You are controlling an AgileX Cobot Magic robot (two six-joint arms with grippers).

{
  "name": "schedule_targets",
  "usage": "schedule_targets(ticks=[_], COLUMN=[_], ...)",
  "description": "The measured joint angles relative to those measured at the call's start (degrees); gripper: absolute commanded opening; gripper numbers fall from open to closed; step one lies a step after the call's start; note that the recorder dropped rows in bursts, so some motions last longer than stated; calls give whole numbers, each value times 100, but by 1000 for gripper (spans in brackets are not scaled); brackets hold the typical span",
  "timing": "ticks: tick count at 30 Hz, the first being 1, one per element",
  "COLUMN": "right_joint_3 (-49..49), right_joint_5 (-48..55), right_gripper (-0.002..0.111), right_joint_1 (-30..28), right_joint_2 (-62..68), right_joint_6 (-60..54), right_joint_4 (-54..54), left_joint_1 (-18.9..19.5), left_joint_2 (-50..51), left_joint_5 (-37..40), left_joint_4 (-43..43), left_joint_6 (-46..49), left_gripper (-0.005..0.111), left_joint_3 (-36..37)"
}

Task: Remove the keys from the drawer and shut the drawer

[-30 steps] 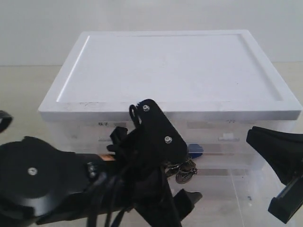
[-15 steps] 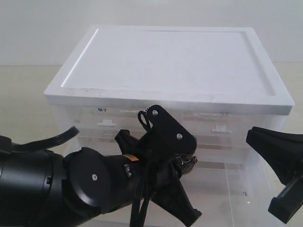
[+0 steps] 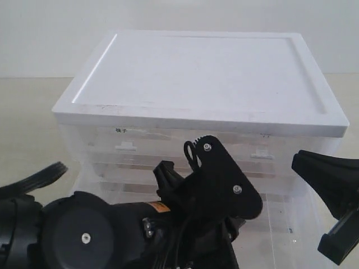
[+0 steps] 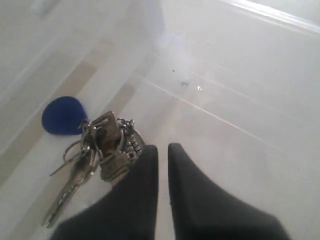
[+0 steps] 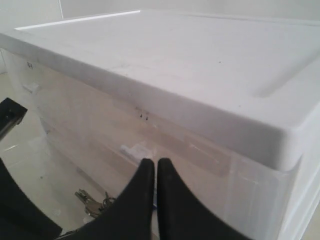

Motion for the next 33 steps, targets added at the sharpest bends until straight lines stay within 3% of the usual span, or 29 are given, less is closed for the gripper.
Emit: schedule_targets(ticks=[4, 6, 11, 13, 20, 28, 30, 33], right_joint_3=[0, 0, 0, 0, 0, 0, 0, 0], right_joint_5=[0, 0, 0, 0, 0, 21, 21, 21], right_gripper=[0, 0, 0, 0, 0, 0, 0, 0], right_joint_1=[0, 0, 0, 0, 0, 0, 0, 0], right_joint_2=[0, 0, 0, 0, 0, 0, 0, 0], right_joint_6=[0, 0, 0, 0, 0, 0, 0, 0], right_joint_4=[0, 0, 0, 0, 0, 0, 0, 0], left_joint_1=[-12, -12, -12, -12, -12, -12, -12, -12], left_joint_2=[-201, -249, -232, -143, 272, 699, 756, 796], left_joint_5=[-100, -222, -404, -404, -630, -918, -931, -953], left_joint_4=[-470, -701, -961, -976, -813, 475, 528, 572], left_joint_6=[510, 824, 1045, 1022, 331, -1255, -1347, -1399], left_gripper=[5, 11, 64, 78, 72, 70, 63, 34], left_joint_3=[0, 0, 0, 0, -60, -122, -122, -131])
